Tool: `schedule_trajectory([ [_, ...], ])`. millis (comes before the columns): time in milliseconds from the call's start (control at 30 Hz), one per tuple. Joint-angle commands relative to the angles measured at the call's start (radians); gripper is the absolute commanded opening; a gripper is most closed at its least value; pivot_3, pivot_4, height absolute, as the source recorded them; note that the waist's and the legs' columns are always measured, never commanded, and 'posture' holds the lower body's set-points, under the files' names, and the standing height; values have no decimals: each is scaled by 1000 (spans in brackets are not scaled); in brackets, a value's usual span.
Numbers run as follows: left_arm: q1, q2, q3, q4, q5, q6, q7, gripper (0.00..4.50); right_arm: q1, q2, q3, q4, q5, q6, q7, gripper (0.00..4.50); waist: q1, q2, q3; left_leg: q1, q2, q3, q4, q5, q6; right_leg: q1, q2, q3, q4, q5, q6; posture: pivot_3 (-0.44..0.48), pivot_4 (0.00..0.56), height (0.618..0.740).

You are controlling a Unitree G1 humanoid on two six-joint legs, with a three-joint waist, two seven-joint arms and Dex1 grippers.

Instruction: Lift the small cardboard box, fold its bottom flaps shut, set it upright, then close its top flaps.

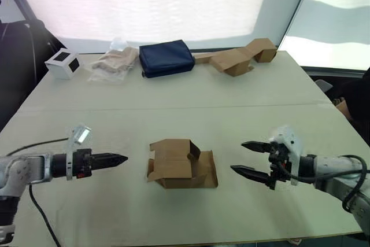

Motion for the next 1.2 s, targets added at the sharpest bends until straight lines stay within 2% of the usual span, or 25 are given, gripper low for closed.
schedule_trajectory([
  [33,3,-32,10,-56,-89,104,16,4500,-20,1,29,-141,70,58,-62,4464,2,-1,0,0,0,0,0,0,0,0,0,0,0,0,0,0,150,740],
  [167,-24,-112,27,-106,-153,180,86,4500,-29,10,64,-223,118,107,-131,4464,3,-1,0,-1,0,-1,0,0,0,0,-2,1,0,0,0,0,150,740],
  [333,-66,-182,40,-96,-182,220,153,4500,-24,0,82,-226,113,113,-166,4464,3,-1,0,-1,-1,-1,1,0,0,0,-1,1,0,0,0,0,150,740],
  [800,-134,-238,-56,-98,-155,171,191,4500,-49,-31,37,-250,256,149,-222,4464,4,-1,-1,-1,-1,-1,1,0,-1,0,-1,1,0,0,0,0,150,740],
  [1067,-246,-388,-58,-87,-179,247,317,4500,-59,-47,34,-233,303,146,-245,4464,2,-2,-1,-1,-1,-1,1,0,0,1,-1,1,-1,0,0,0,150,740],
  [1200,-276,-409,-34,-72,-188,270,333,4500,-52,-54,24,-230,320,144,-252,4464,1,-2,-1,-1,-1,-1,1,0,-1,0,-1,1,0,0,0,0,150,740],
])
